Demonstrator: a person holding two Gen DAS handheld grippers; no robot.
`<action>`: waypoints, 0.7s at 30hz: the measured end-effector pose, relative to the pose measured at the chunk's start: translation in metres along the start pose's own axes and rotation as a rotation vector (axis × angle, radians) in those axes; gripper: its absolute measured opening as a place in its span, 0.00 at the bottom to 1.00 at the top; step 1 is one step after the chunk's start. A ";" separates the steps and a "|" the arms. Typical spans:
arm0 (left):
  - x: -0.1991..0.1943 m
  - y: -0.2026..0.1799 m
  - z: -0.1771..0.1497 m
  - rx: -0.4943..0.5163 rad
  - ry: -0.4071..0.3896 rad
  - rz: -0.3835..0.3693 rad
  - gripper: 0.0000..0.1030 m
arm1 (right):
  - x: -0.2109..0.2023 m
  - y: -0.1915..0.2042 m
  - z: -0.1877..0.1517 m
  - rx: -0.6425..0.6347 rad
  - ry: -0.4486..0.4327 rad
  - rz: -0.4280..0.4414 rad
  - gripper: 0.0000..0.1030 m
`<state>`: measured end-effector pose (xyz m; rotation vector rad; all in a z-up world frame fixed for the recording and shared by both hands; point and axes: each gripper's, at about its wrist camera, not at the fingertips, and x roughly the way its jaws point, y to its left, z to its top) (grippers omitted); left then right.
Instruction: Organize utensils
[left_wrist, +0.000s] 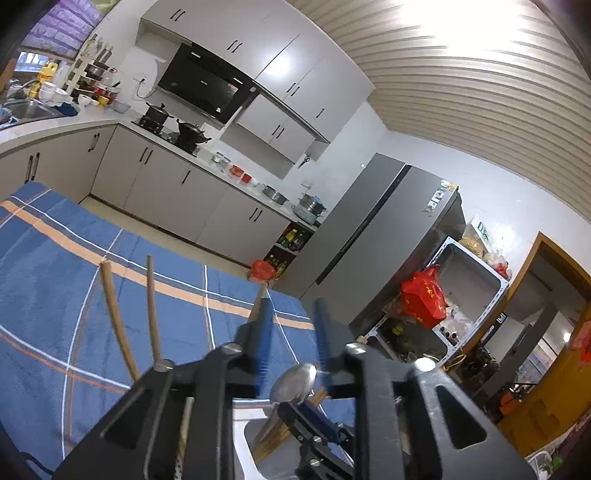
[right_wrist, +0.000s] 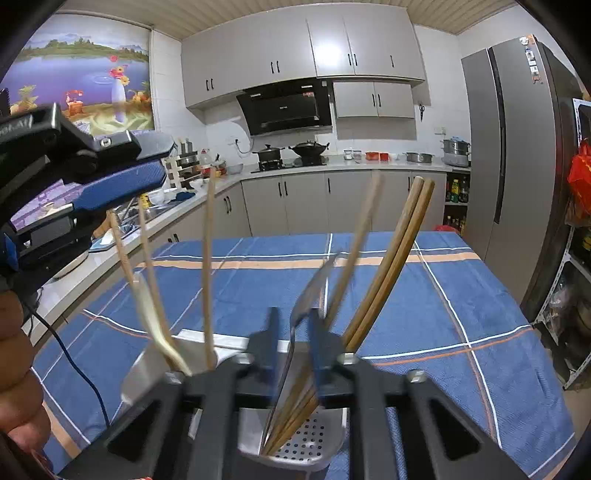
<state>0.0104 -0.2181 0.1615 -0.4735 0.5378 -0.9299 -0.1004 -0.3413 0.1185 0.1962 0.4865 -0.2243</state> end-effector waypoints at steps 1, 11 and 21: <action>-0.005 -0.002 0.000 0.000 -0.003 0.005 0.29 | -0.002 0.001 0.000 -0.006 -0.004 0.000 0.27; -0.057 -0.030 0.000 0.040 -0.014 0.096 0.45 | -0.043 0.013 0.006 -0.029 -0.058 0.022 0.34; -0.121 -0.037 -0.021 0.052 0.039 0.233 0.67 | -0.110 -0.002 -0.013 -0.009 -0.032 -0.037 0.49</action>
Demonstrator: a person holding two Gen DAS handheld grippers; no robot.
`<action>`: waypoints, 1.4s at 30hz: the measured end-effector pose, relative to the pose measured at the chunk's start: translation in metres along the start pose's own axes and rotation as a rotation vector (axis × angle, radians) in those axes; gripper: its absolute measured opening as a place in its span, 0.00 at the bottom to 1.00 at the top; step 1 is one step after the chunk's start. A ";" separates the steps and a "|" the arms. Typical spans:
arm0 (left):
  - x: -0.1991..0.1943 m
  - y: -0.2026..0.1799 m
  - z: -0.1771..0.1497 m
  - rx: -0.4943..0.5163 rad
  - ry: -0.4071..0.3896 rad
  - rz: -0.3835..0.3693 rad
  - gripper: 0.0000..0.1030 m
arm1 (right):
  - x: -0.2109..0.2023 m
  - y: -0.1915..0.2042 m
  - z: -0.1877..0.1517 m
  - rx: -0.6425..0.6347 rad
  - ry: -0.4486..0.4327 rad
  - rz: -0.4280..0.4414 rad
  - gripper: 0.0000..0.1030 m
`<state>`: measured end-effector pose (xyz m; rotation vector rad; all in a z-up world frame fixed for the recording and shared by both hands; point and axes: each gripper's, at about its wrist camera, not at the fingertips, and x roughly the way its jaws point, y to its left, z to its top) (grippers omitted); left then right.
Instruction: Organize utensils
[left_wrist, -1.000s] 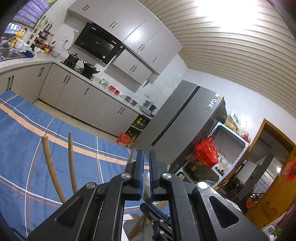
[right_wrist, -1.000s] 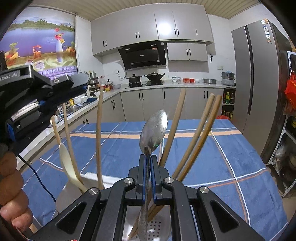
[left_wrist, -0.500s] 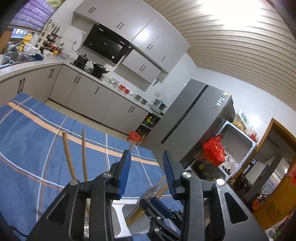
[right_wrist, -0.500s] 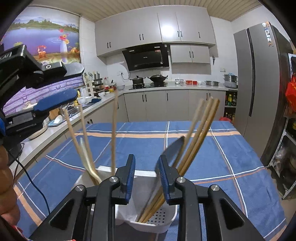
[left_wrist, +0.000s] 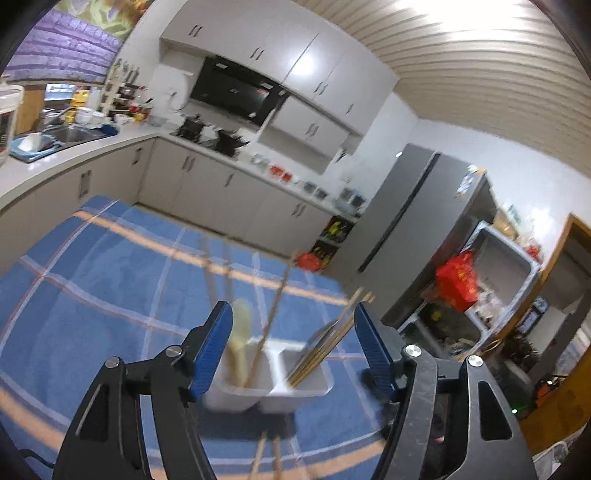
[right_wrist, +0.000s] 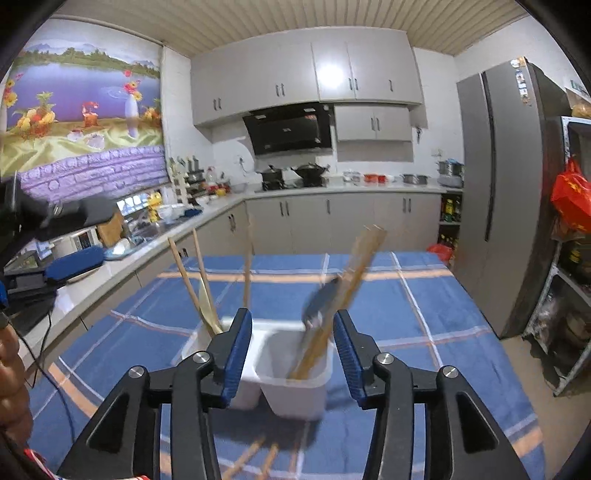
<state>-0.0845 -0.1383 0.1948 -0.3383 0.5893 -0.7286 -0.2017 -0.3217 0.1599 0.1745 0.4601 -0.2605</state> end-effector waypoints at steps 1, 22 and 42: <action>-0.005 0.004 -0.005 0.002 0.013 0.027 0.67 | -0.006 -0.004 -0.004 0.008 0.011 -0.008 0.50; -0.021 0.033 -0.149 0.190 0.407 0.363 0.67 | -0.019 0.043 -0.136 -0.123 0.551 0.150 0.54; -0.005 0.027 -0.167 0.248 0.493 0.398 0.67 | -0.014 0.043 -0.146 -0.261 0.576 -0.009 0.31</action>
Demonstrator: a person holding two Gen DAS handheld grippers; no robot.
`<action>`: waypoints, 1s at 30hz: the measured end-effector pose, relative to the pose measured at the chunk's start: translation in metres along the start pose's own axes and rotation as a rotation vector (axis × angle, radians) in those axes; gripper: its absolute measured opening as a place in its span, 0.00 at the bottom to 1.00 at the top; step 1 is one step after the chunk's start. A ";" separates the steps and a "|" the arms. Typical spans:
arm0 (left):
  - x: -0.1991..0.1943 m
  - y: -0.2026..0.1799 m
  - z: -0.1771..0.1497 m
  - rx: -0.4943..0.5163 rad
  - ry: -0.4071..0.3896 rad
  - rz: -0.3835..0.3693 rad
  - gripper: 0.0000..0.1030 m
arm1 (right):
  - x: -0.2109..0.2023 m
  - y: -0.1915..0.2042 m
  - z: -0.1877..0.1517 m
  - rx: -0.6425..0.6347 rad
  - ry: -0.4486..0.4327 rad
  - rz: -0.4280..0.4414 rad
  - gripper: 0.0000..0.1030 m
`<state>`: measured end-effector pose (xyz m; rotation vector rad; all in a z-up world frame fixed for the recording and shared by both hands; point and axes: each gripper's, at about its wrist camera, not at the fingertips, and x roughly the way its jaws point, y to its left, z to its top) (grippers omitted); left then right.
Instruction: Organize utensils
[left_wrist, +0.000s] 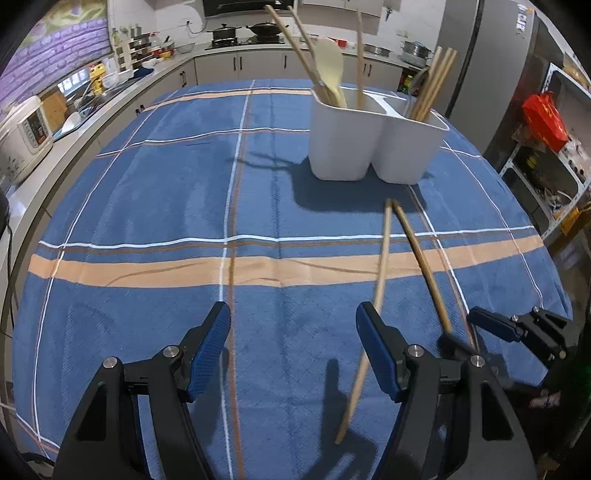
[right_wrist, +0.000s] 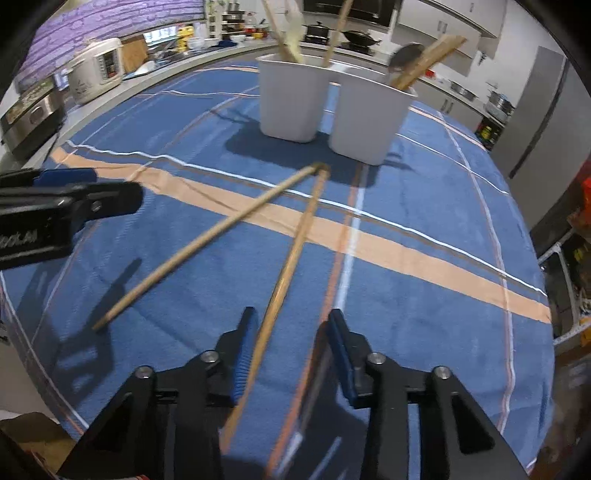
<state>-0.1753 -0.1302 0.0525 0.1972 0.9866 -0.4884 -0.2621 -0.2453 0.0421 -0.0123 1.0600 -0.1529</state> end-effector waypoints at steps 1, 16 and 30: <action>0.001 -0.003 0.000 0.006 0.003 -0.002 0.67 | 0.000 -0.006 -0.001 0.015 0.004 -0.009 0.30; 0.029 -0.029 -0.010 0.072 0.085 -0.066 0.67 | -0.010 -0.064 -0.025 0.180 0.035 -0.037 0.11; 0.034 -0.046 -0.018 0.083 0.131 -0.085 0.06 | -0.019 -0.069 -0.042 0.243 0.062 0.050 0.07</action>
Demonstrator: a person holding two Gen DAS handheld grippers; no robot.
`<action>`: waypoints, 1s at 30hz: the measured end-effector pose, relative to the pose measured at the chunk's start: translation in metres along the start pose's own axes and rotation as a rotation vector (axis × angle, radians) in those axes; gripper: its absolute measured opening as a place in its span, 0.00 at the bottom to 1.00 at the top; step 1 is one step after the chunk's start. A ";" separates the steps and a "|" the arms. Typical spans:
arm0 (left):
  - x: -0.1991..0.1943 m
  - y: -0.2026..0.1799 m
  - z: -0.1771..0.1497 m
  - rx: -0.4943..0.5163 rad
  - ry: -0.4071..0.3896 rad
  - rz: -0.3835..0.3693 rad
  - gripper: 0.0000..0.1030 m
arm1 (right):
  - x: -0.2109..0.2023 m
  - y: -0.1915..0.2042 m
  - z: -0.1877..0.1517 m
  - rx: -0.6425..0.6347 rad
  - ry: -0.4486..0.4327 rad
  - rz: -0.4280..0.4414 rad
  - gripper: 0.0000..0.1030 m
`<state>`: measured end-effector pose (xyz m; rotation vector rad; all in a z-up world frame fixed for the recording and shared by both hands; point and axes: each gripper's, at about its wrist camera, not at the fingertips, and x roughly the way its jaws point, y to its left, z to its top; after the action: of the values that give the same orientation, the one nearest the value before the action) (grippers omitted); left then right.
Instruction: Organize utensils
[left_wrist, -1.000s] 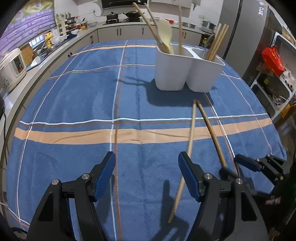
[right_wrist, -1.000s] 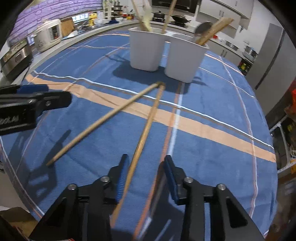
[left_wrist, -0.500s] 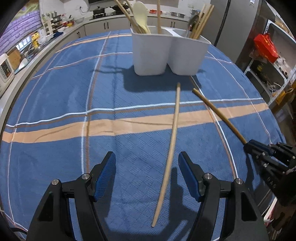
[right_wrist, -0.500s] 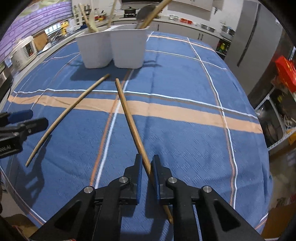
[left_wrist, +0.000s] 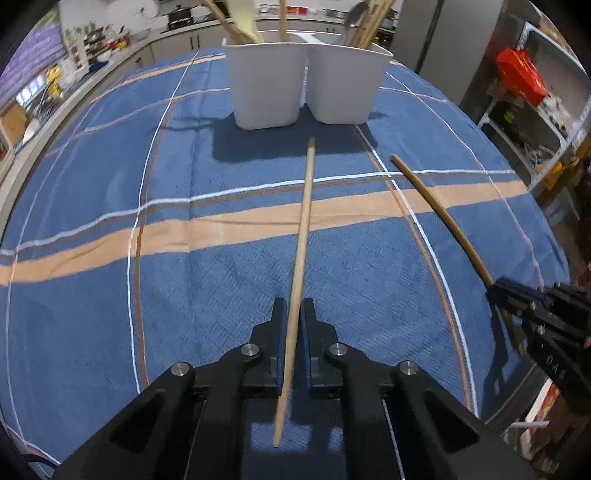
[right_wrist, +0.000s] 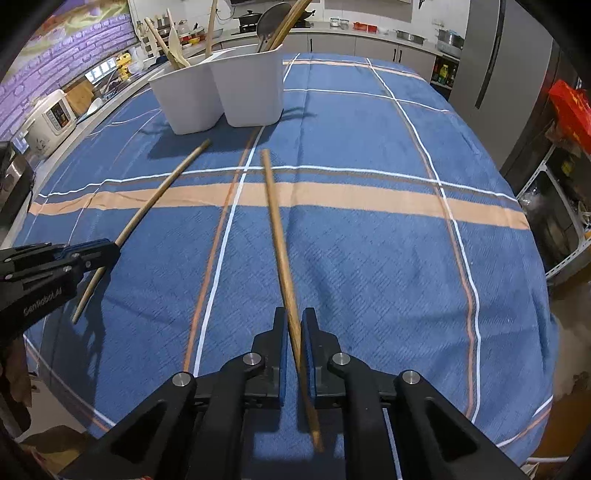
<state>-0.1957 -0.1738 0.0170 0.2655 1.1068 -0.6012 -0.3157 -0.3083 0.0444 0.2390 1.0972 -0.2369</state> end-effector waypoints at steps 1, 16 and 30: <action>-0.001 0.003 -0.002 -0.026 0.008 -0.029 0.06 | -0.001 0.000 -0.003 0.001 0.002 0.004 0.07; -0.035 0.005 -0.035 -0.114 0.043 -0.204 0.14 | -0.020 -0.015 -0.035 -0.004 0.052 0.096 0.27; 0.014 -0.014 0.025 -0.032 0.060 -0.125 0.34 | 0.014 0.001 0.026 -0.101 0.047 0.057 0.26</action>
<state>-0.1809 -0.2018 0.0163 0.1888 1.1965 -0.6901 -0.2875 -0.3165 0.0435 0.1862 1.1442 -0.1254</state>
